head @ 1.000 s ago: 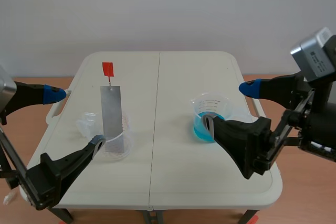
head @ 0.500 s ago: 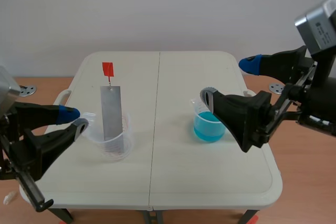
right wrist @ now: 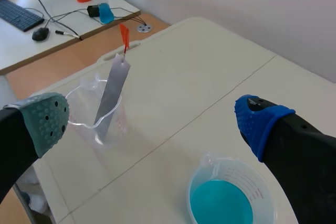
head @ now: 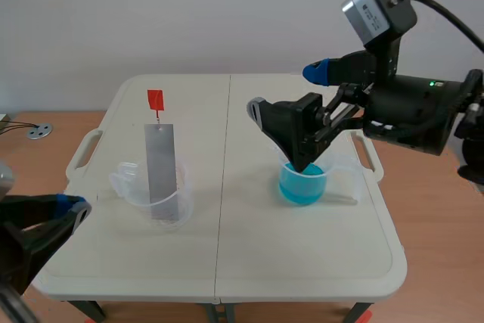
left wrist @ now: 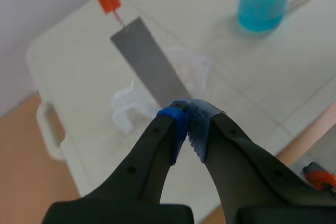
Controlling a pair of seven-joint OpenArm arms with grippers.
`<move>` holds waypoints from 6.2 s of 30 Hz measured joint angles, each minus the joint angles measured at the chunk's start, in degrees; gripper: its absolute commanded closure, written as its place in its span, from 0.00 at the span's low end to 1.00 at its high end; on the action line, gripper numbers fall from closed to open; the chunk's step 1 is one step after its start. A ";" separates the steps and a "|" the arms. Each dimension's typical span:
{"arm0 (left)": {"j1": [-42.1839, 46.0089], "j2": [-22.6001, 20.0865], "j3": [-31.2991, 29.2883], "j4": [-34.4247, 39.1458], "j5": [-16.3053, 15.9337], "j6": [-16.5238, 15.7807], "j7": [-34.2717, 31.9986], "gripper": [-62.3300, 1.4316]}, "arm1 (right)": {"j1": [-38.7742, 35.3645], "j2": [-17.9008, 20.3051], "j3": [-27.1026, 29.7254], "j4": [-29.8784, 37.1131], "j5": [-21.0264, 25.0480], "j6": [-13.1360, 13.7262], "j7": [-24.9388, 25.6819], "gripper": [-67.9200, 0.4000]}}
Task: Hold the metal plate by the orange handle, dip it into the blue solution, take it out and point at it, then put the plate back in the beaker on the left.
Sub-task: 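Lift the metal plate out of the left beaker, then move the plate over the blue solution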
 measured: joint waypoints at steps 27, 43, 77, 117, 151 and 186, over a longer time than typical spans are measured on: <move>26.53 0.00 -3.74 -10.43 -0.68 8.79 2.47 0.95 | 28.63 -18.34 -16.74 -36.46 -2.25 0.26 -4.20 0.02; 20.50 0.02 1.09 -22.71 -0.68 6.43 2.38 0.95 | 38.34 -29.38 -19.30 -54.64 -11.80 0.48 -1.31 0.10; 20.50 0.02 1.42 -22.75 -0.68 6.38 2.36 0.95 | 38.73 -30.86 -22.47 -55.04 -15.02 0.68 0.15 0.98; 20.50 0.02 1.42 -22.75 -0.68 6.34 2.29 0.95 | 27.87 -22.23 -22.47 -26.84 -11.96 8.44 7.41 0.98; 15.45 -2.05 0.07 -19.17 -0.59 6.58 6.71 0.95 | 24.59 -6.60 -7.52 -2.25 8.61 8.68 -9.42 0.98; -13.51 -13.49 -0.96 3.28 -16.59 0.33 12.81 0.95 | 12.83 6.45 9.79 -2.10 19.56 8.66 -16.37 0.98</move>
